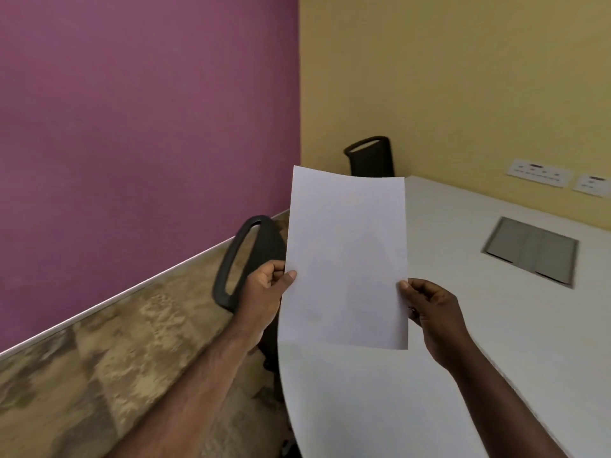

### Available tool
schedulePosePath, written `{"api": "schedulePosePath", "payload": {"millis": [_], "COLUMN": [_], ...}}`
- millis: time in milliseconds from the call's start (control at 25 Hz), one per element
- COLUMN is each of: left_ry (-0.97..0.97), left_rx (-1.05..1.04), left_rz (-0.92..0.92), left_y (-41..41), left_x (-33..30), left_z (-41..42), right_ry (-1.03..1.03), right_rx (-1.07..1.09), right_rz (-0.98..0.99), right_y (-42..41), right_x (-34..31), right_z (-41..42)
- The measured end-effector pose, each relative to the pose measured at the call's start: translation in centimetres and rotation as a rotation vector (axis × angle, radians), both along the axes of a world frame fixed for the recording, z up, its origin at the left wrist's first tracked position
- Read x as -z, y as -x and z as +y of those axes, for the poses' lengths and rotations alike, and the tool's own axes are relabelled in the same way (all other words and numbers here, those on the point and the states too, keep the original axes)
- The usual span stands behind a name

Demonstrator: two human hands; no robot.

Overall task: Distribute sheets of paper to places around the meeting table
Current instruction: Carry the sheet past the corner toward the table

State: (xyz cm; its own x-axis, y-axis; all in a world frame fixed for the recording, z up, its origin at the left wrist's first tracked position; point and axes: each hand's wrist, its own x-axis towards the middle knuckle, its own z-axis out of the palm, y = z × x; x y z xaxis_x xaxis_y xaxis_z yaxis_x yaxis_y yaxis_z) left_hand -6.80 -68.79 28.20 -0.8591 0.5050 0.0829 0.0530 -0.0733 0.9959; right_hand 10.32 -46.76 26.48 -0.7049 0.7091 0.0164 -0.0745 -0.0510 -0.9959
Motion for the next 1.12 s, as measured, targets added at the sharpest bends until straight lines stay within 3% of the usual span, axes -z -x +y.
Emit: {"api": "schedulePosePath", "payload": {"millis": [320, 600, 840, 1120], "left_ry": [-0.022, -0.044, -0.016, 0.051], "left_rx": [-0.237, -0.292, -0.343, -0.374], "left_rz": [-0.012, -0.006, 0.034, 0.064], "left_y": [11.8, 24.3, 33.1, 45.6], "left_x": [0.8, 0.8, 0.1, 0.4], "left_z": [-17.3, -28.9, -32.5, -30.3], "right_ry": [0.002, -0.033, -0.042, 0.023], "right_rx": [-0.236, -0.363, -0.404, -0.413], "right_rz": [-0.027, -0.014, -0.017, 0.023], "right_y": [17.2, 30.5, 40.1, 53.5], "right_x": [0.2, -0.2, -0.7, 0.6], "right_z": [-13.4, -24.1, -27.2, -25.5]}}
